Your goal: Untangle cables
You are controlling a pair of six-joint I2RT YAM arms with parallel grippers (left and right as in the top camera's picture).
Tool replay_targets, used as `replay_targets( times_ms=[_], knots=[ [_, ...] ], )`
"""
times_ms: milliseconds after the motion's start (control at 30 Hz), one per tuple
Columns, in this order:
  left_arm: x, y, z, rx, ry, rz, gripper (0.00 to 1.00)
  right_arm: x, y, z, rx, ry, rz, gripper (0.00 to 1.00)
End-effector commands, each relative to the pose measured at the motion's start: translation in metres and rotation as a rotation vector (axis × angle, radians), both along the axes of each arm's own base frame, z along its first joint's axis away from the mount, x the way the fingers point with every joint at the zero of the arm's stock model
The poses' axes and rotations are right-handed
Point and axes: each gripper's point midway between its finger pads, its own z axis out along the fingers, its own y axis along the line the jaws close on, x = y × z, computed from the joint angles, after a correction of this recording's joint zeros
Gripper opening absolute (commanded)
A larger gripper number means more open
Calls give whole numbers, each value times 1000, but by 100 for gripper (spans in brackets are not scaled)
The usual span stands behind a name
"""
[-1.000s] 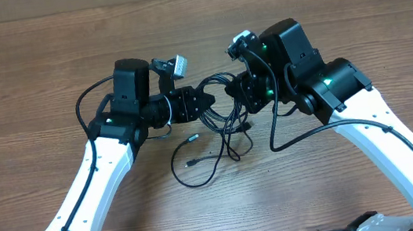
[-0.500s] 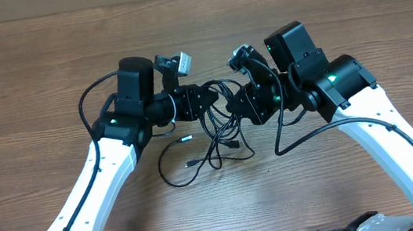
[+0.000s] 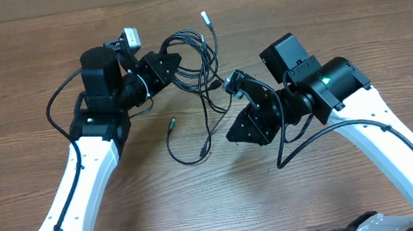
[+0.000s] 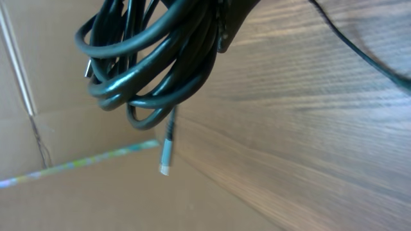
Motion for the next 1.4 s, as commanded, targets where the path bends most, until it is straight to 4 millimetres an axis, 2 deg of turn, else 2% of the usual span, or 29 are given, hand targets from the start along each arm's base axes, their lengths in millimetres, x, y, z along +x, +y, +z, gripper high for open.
replay_targets(
  times_ms=[0,33,167,233,300,333,400,433,533,800,1000,1200,1367],
  knots=[
    [-11,-12,15,-78,20,-92,4,9,0,3,-4,-72,6,31],
    [-14,-13,14,-75,20,-107,4,14,0,3,-11,-93,-4,40],
    [-17,-15,12,-78,34,-126,6,28,4,7,7,-144,-35,52],
    [-18,-15,12,-78,36,-125,23,35,7,8,19,-133,-74,56],
    [-18,-15,12,-78,37,-125,27,41,10,9,30,-125,-102,56],
    [-18,-15,12,-79,38,-127,25,45,11,8,30,-126,-119,60],
    [-19,-16,12,-82,38,-135,8,56,10,7,13,-139,-173,63],
    [-19,-16,12,-83,38,-137,4,62,8,5,0,-149,-206,63],
    [-21,-17,13,-87,40,-146,4,77,2,2,-40,-167,-292,64],
    [-28,-19,4,-68,67,-175,4,81,-4,-4,-73,-177,-317,69],
    [-39,-33,31,-109,-75,-323,4,92,-14,-14,-142,-209,-365,79],
    [-65,-46,57,-119,-290,-549,4,102,-10,-25,-145,-190,-387,80],
    [-80,-46,64,-136,-364,-656,4,123,-20,-26,-170,-187,-562,87]
  ],
)
